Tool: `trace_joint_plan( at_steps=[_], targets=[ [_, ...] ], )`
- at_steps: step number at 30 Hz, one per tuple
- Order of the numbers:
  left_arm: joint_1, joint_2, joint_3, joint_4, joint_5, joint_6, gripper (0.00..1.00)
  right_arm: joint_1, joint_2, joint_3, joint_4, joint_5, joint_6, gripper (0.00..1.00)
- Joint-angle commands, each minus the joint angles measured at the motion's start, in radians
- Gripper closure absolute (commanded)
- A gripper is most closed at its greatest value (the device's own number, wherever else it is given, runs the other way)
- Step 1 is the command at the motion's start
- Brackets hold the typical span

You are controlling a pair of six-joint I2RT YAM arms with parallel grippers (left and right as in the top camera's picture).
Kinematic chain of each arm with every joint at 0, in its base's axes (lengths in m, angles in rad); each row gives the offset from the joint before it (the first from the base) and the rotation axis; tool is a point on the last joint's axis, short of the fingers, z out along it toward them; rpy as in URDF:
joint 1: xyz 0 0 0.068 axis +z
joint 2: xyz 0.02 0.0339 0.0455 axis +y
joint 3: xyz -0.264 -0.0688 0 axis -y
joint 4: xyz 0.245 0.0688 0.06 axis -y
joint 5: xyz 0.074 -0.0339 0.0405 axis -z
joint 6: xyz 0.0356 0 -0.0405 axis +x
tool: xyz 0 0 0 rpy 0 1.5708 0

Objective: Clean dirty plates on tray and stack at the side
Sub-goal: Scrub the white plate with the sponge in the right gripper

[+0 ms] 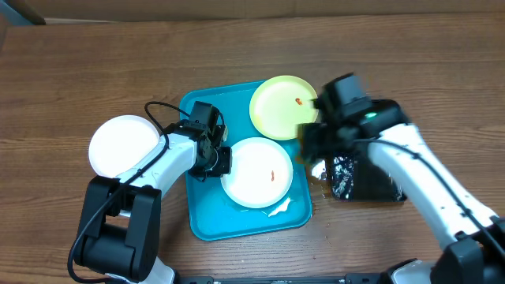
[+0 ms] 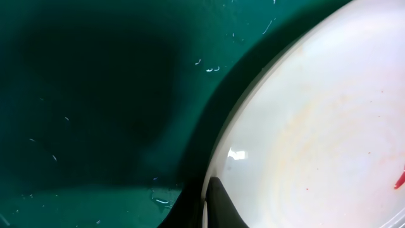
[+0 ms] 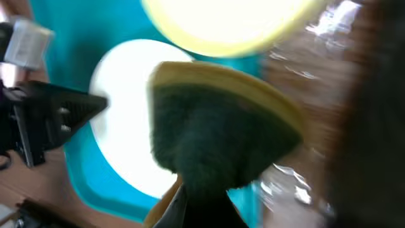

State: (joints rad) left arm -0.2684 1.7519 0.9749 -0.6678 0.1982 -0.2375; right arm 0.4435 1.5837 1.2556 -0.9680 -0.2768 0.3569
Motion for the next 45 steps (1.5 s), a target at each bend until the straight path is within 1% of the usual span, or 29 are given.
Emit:
trace_joint_plan(
  at_steps=[1,5,8,15,19,22,25,28,33,40,45],
  targets=[
    [0.000,0.021,-0.031,0.003,-0.071,-0.021,0.96,0.148,0.067,0.007,0.089,0.049,0.141,0.96],
    [0.000,0.021,-0.031,0.010,-0.071,-0.021,0.96,0.241,0.162,0.006,0.151,0.070,0.204,0.96],
    [0.000,0.021,-0.031,0.011,-0.072,-0.021,0.96,0.282,0.241,0.007,0.183,0.097,0.261,0.96],
    [0.000,0.021,-0.031,0.011,-0.074,-0.022,0.96,0.299,0.380,0.007,0.227,0.125,0.328,0.96],
    [0.001,0.021,-0.031,0.015,-0.077,-0.021,0.96,0.291,0.455,0.006,0.216,0.152,0.328,0.96],
    [0.001,0.021,-0.031,0.015,-0.079,-0.022,0.96,0.275,0.497,0.007,0.173,0.169,0.396,0.96],
    [0.001,0.021,-0.031,0.015,-0.079,-0.023,0.96,0.245,0.499,0.010,0.116,0.172,0.476,0.96],
    [0.002,0.021,-0.031,0.014,-0.098,-0.040,0.96,0.219,0.496,0.023,0.046,0.183,0.511,0.96],
    [0.002,0.021,-0.031,0.014,-0.105,-0.040,0.96,0.200,0.496,0.053,-0.061,0.245,0.512,0.96],
    [0.002,0.021,-0.031,0.014,-0.128,-0.059,0.96,0.201,0.489,0.138,-0.232,0.391,0.507,0.96],
    [0.002,0.021,-0.031,0.014,-0.128,-0.059,0.96,0.203,0.431,0.191,-0.258,0.400,0.448,0.96]
  ],
)
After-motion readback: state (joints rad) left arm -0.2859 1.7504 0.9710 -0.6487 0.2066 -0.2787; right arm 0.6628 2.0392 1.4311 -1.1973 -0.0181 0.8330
